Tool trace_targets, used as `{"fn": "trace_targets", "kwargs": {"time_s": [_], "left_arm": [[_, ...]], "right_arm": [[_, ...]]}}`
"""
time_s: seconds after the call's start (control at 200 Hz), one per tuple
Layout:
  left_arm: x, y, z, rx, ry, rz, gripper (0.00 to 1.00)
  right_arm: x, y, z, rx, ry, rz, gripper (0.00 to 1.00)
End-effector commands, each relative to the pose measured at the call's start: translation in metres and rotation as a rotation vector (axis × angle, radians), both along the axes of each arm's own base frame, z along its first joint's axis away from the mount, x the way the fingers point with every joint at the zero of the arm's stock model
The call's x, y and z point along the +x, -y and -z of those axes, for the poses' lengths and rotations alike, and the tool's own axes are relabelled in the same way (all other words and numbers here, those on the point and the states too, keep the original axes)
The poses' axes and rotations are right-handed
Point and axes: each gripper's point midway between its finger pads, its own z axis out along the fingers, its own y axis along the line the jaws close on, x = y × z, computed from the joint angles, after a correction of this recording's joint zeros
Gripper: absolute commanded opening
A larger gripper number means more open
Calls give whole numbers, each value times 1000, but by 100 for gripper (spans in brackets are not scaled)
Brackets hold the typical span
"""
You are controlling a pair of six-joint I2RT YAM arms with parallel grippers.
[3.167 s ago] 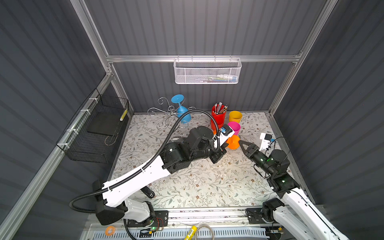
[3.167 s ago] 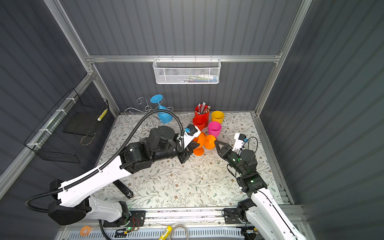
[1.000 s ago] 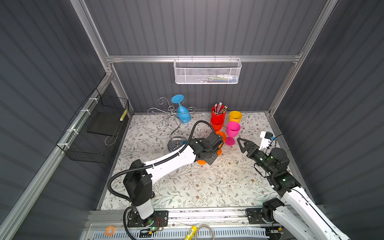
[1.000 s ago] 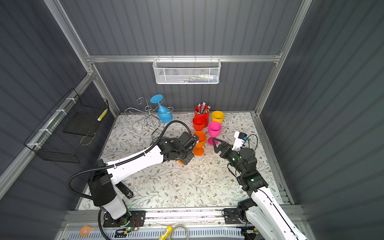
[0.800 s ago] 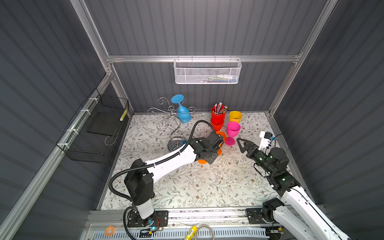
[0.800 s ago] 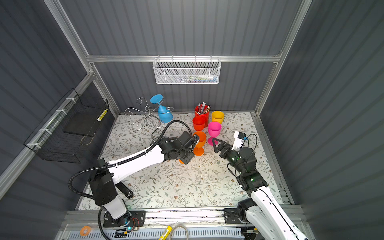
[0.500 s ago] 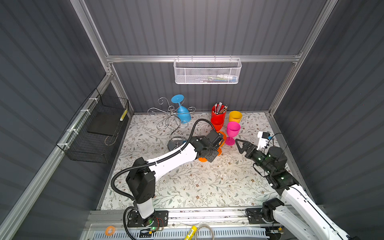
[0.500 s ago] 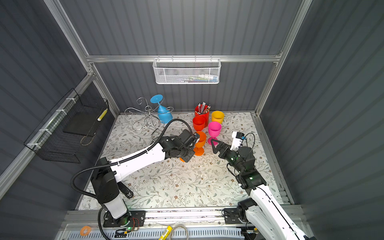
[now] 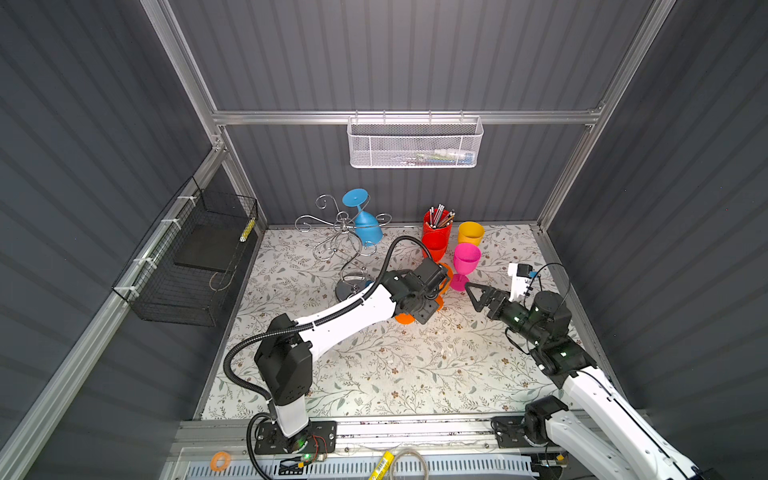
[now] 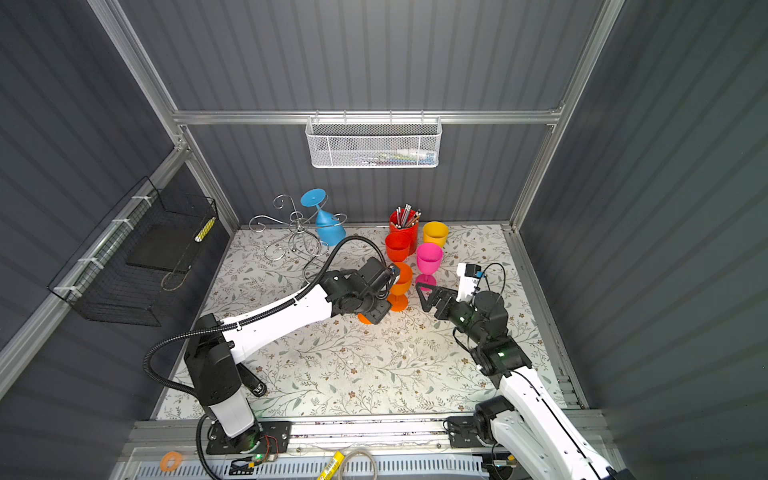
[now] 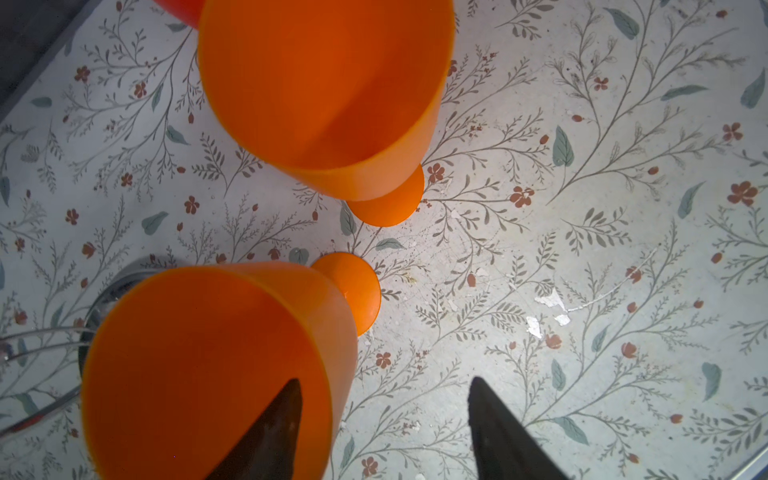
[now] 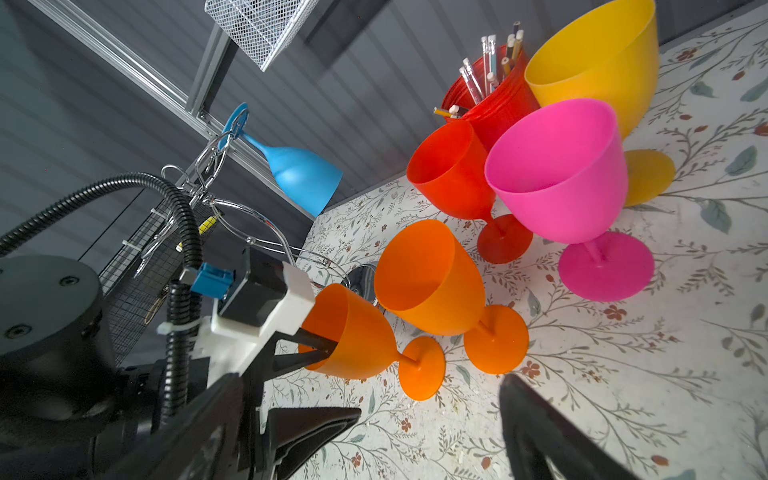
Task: Take the wine glass off the wine glass rack
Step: 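Set the orange glass upright on the table with the left gripper, then open the left gripper and release the orange glass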
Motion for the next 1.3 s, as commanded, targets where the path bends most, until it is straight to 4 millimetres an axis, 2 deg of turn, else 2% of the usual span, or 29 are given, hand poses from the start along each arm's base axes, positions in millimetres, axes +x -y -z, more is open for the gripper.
{"fn": "trace_targets", "kwargs": {"time_s": [0.0, 0.32, 1.081, 1.296], "left_arm": [[5, -10, -36, -34, 63, -30, 73], [14, -24, -56, -34, 164, -81, 100], [18, -19, -88, -126, 224, -111, 100], [14, -7, -102, -143, 241, -86, 100]], "right_arm": [[-2, -1, -13, -22, 43, -19, 99], [0, -2, -7, -58, 47, -27, 99], [-1, 3, 14, -114, 55, -11, 99], [-5, 6, 12, -121, 75, -2, 99]]}}
